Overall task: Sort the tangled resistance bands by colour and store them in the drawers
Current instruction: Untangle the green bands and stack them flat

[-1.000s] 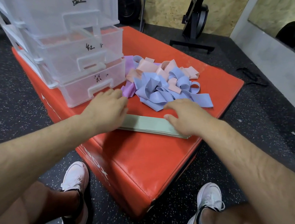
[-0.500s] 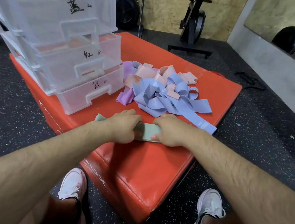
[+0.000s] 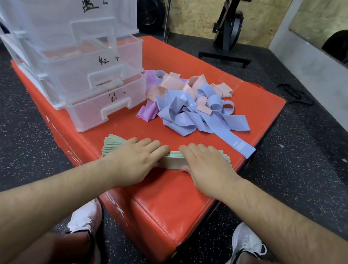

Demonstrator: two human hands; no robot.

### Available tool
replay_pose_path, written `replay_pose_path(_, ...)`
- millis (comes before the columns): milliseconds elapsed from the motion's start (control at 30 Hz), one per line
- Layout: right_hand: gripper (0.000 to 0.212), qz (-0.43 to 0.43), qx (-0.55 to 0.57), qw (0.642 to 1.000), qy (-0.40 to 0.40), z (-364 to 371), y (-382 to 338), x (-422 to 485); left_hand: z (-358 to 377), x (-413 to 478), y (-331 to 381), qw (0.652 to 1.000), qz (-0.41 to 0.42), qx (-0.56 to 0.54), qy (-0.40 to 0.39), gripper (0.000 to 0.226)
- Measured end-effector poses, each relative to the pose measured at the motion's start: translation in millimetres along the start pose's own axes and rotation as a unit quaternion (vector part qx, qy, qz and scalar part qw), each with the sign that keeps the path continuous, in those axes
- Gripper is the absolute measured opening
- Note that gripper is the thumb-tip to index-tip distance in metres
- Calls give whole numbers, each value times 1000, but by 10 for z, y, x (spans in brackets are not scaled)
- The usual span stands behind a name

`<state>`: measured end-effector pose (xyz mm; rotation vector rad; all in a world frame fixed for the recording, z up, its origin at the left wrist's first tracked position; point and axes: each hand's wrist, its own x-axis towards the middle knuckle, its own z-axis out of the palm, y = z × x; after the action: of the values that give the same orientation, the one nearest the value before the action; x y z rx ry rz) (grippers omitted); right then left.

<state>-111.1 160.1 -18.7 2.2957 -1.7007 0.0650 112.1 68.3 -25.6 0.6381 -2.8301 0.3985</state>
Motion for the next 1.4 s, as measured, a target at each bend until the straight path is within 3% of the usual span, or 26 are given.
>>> replay_pose_path(267, 36, 44, 72, 993, -85, -173, 425, -193, -213, -230, -501, 973, -88, -141, -161, 31)
replay_pose_path(367, 29, 84, 156, 974, -139, -234, 583, -260, -285, -277, -619, 956, -116, -188, -194, 26)
replay_pose_path(467, 27, 126, 238, 946, -178, -311, 676, -257, -373, -286, -684, 943, -129, -249, -178, 26)
replay_pose_path(567, 25, 138, 251, 945, -157, -413, 758, -208, -426, -273, -747, 940, -140, -270, -158, 25)
replay_pose_path(733, 28, 139, 269, 935, -183, -308, 715, -236, -331, -265, -728, 928, -163, -251, -221, 25)
replay_pose_path(867, 29, 150, 265, 939, -161, -304, 767, -188, -381, -217, -763, 935, -156, -237, -213, 24)
replay_pose_path(967, 30, 166, 310, 920, -173, -268, 751, -213, -403, -248, -743, 923, -188, -261, -212, 31)
replay_pose_path(1033, 32, 204, 360, 895, -167, -276, 762, -200, -444, -248, -752, 894, -227, -317, -220, 29)
replay_pose_path(1133, 37, 274, 435, 847, -135, -426, 896, -129, -564, -253, -763, 772, -293, -518, -224, 23)
replay_pose_path(1200, 40, 297, 491, 807, -141, -528, 996, -109, -586, -250, -785, 708, -317, -592, -217, 24)
replay_pose_path(1300, 42, 315, 549, 755, -172, -529, 1024, -117, -522, -237, -799, 675, -347, -611, -223, 38)
replay_pose_path(1400, 37, 336, 512, 761, -216, -399, 900, -108, -402, -205, -742, 671, -395, -580, -239, 39)
